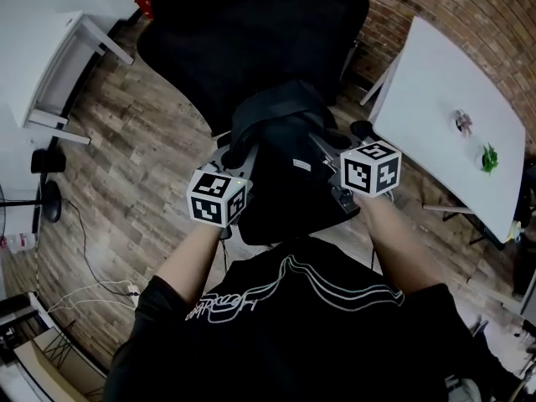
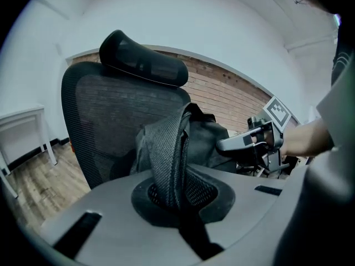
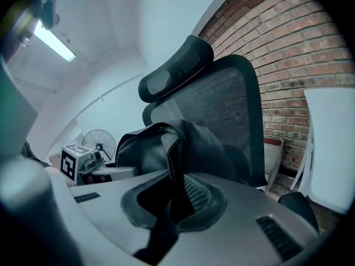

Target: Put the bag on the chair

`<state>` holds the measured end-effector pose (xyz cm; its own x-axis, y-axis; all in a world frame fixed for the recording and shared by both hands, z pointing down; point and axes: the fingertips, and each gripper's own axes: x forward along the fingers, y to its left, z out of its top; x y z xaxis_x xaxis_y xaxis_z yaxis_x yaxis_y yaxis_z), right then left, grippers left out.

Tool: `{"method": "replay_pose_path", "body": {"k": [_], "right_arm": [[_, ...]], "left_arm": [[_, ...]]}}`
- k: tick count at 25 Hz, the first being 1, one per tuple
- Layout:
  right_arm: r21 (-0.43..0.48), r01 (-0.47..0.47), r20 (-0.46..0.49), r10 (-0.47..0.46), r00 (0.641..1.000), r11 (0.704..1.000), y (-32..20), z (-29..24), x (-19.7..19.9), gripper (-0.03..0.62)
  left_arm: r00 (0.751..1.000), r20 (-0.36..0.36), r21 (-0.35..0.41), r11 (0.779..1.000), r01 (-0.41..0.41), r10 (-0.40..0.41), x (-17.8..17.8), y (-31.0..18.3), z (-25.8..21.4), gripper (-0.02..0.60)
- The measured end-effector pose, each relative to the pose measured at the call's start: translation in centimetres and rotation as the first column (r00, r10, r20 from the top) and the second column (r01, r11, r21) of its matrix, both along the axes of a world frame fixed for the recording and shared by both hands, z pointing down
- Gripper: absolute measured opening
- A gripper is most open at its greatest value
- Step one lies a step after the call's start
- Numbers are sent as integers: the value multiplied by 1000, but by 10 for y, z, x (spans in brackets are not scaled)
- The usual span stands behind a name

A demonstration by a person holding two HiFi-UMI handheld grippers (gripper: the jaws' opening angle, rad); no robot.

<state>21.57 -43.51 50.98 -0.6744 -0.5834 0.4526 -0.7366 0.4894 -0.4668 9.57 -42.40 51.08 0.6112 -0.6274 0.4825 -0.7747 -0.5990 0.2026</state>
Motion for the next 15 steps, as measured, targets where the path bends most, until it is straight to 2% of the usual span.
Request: {"method": "replay_pose_path", "body": {"k": [7, 15], "right_arm": [[9, 47, -53, -47, 997, 999, -30, 26, -8, 21], [-12, 42, -66, -43, 997, 999, -42, 56, -12, 25]], "left_arm": [[999, 7, 18, 999, 48, -48, -7, -24, 25, 34], [998, 14, 11, 998, 63, -63, -11, -32, 54, 34]]}}
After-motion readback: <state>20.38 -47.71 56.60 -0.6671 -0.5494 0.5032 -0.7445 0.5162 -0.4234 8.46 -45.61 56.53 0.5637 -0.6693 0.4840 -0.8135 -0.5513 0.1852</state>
